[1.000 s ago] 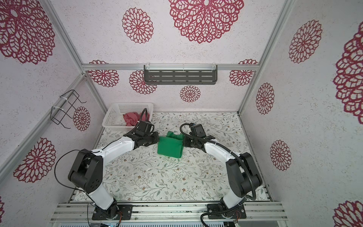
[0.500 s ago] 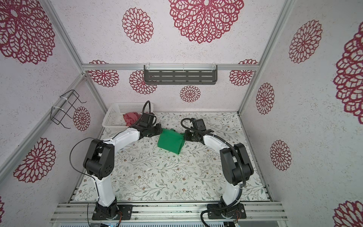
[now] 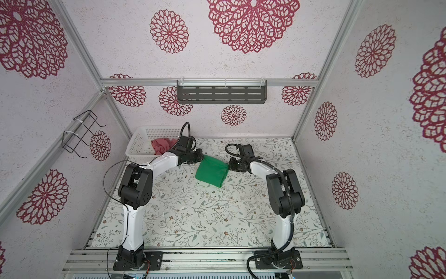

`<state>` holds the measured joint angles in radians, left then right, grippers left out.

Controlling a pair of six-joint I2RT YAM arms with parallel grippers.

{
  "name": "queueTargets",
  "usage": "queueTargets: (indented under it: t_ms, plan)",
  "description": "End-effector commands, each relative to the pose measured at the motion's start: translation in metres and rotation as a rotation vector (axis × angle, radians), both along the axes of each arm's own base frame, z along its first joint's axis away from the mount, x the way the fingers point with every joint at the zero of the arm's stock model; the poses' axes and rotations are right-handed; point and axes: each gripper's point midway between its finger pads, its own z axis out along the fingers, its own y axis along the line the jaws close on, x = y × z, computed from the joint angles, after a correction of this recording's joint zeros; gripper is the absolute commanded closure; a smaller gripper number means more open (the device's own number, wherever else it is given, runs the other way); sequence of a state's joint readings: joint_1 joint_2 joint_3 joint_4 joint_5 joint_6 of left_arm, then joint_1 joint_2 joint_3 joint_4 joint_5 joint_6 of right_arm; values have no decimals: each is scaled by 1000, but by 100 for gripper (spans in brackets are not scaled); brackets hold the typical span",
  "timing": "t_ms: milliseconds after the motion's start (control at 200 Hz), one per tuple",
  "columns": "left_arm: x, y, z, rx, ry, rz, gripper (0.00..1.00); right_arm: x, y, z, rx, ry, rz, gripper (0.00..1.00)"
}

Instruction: Fold and stack the tank tops

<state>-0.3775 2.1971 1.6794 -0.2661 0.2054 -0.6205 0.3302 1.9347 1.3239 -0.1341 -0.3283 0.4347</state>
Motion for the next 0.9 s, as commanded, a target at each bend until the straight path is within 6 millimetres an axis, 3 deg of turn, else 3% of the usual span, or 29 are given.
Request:
queueTargets:
  t_ms: [0, 160, 180, 235, 280, 325, 385, 490, 590, 746, 891]
  plan:
    - [17, 9, -2, 2, -29, 11, 100, 13, -4, 9, 1, -31, 10, 100]
    - [22, 5, -17, -8, -2, 2, 100, 19, 0, 2, 8, -10, 17, 100]
    - [22, 4, -19, -9, 3, -3, 93, 20, -1, 2, 7, -8, 15, 100]
    - [24, 8, -17, 5, 5, -11, 65, 23, -6, 5, 11, -11, 4, 81]
    - [26, 13, -8, 12, -12, -5, 48, 26, -11, 12, 14, -22, -10, 68]
    - [27, 22, 6, 16, -39, 7, 37, 28, -19, 23, 9, -39, -27, 60]
    - [25, 32, 28, 36, -71, 20, 31, 28, -29, 39, -22, -69, -54, 55]
    - [7, 40, 53, 66, -87, 40, 32, 18, -36, 65, -35, -115, -90, 53]
    - [-18, 25, 50, 49, -64, 36, 44, -5, -4, 74, 49, -134, -51, 57]
    - [-38, 5, 9, 23, 10, 44, 51, -35, 54, 58, 155, -90, 26, 65]
    - [-47, 8, -34, 24, 83, 83, 52, -45, 73, 30, 213, -45, 13, 69]
